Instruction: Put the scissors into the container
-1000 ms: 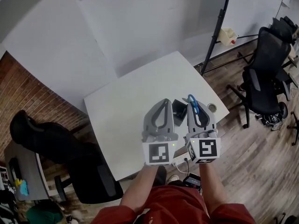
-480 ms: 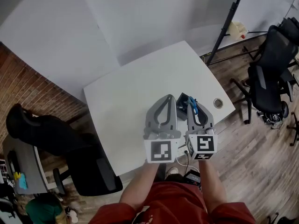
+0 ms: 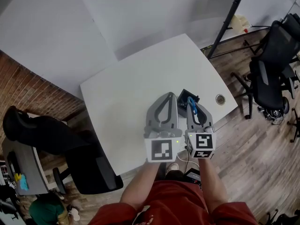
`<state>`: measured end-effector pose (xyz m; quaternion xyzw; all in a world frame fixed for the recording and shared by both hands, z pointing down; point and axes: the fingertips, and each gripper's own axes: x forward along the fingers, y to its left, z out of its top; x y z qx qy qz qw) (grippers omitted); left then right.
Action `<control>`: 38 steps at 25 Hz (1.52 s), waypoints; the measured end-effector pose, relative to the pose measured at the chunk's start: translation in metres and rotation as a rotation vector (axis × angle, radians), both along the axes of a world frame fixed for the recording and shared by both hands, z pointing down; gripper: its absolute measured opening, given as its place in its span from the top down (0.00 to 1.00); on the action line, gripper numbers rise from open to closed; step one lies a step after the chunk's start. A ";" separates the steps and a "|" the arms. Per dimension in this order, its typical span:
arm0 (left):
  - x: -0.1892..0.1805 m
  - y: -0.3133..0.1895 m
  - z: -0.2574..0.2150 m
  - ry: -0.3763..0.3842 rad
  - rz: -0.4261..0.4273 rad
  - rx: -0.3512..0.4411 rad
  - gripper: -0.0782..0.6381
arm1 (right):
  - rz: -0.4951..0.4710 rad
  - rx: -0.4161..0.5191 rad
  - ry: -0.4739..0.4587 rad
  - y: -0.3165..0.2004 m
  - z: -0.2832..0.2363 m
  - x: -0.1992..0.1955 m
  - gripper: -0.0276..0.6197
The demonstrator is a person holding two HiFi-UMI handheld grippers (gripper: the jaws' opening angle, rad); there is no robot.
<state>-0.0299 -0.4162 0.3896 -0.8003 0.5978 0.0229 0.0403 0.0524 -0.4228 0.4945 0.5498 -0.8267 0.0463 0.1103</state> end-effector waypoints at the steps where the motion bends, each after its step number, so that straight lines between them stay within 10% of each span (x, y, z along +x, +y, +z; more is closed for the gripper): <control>1: -0.001 -0.001 0.002 0.006 -0.002 -0.005 0.88 | 0.000 -0.006 0.004 0.000 0.003 0.000 0.87; 38: -0.002 -0.009 0.030 0.014 -0.005 -0.053 0.88 | 0.041 -0.185 0.014 -0.021 0.067 0.000 0.87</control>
